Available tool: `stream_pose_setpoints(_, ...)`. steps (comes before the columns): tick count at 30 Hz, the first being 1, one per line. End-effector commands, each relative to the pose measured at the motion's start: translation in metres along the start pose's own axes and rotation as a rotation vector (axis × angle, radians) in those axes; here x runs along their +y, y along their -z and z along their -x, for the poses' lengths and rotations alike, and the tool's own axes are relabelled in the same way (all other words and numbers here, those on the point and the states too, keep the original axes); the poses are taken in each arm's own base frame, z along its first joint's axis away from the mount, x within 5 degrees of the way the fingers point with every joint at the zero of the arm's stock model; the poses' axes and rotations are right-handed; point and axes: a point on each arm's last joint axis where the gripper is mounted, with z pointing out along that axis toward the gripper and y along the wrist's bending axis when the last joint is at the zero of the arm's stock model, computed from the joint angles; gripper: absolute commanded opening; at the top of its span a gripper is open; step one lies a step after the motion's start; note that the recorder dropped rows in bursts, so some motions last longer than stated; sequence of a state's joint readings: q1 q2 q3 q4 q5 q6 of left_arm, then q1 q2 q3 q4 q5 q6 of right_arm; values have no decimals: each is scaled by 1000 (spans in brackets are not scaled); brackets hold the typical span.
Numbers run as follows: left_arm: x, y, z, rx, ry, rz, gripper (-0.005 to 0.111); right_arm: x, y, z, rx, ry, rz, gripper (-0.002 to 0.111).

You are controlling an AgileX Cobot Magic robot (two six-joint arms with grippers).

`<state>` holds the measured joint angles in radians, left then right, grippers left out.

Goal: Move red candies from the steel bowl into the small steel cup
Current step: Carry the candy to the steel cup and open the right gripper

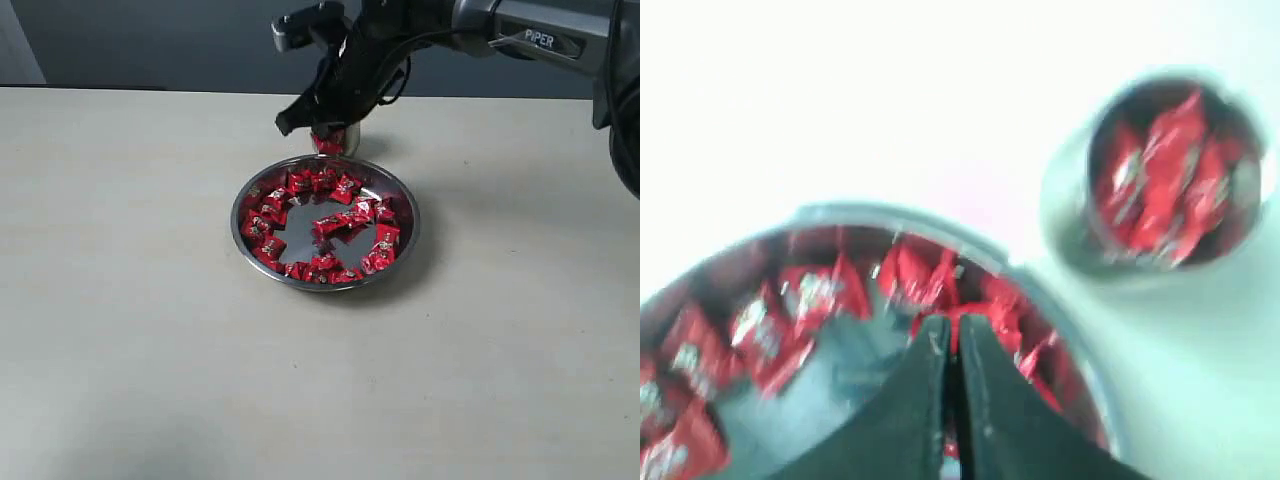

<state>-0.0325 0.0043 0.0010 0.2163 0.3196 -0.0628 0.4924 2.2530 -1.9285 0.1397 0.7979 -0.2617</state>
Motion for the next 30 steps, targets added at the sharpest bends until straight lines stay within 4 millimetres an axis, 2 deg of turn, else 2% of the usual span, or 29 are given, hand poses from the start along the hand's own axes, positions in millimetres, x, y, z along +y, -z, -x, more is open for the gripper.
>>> stream_pose_setpoints(1, 0, 0, 1, -12, 7, -1, 0, -10, 6, 26, -292, 4, -98, 3)
stream_pose_setpoints(5, 0, 0, 1, -12, 7, -1, 0, -18, -5, 29, -369, -9, -126, 3)
stream_pose_setpoints(14, 0, 0, 1, -12, 7, -1, 0, -55, -23, 13, -346, -131, -146, 3)
stream_pose_setpoints(30, 0, 0, 1, -12, 7, -1, 0, -57, -42, 5, -325, -138, -145, 3)
